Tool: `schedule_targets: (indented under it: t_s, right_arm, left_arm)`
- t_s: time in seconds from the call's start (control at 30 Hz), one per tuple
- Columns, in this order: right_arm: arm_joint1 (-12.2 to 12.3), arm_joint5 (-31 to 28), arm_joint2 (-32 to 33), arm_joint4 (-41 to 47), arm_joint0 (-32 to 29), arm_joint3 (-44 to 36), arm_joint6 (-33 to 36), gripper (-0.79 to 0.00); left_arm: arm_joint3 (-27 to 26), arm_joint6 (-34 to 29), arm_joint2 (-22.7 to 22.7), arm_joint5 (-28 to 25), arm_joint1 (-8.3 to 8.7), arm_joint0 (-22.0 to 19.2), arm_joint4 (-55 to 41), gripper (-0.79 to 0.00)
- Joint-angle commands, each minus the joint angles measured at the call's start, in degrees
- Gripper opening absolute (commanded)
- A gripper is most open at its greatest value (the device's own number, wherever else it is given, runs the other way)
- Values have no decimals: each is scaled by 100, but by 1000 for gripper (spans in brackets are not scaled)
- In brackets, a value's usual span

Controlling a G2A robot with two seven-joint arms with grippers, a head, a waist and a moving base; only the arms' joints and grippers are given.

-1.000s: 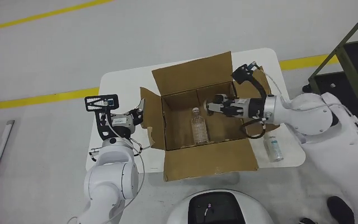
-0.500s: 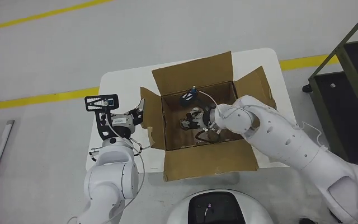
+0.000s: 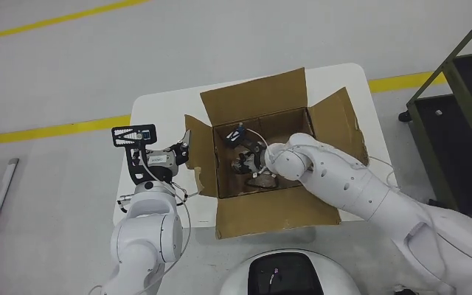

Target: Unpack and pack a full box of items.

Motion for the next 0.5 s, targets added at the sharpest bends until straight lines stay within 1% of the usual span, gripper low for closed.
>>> schedule_targets:
  t_s: [0.0, 0.1, 0.17, 0.2, 0.27, 0.3, 0.47]
  right_arm:
    - [-58, -19, -26, -18, 20, 78, 34, -785]
    - [-139, -8, -45, -14, 47, 200, 143, -779]
    - [-183, 4, -51, -53, 65, 272, 177, -591]
    - [-204, -12, -45, -31, 57, 307, 195, -570]
    - [-238, -37, -24, -3, 51, 391, 230, -545]
    - [-254, -56, -1, 41, 44, 422, 239, -508]
    - [-306, -166, 97, 116, 39, 519, 333, -493]
  left_arm:
    - [0, 0, 0, 0, 0, 0, 0, 0]
    - [0, 0, 0, 0, 0, 0, 0, 0]
    - [0, 0, 0, 0, 0, 0, 0, 0]
    - [0, 0, 0, 0, 0, 0, 0, 0]
    - [0, 0, 0, 0, 0, 0, 0, 0]
    - [0, 0, 0, 0, 0, 0, 0, 0]
    - [0, 0, 0, 0, 0, 0, 0, 0]
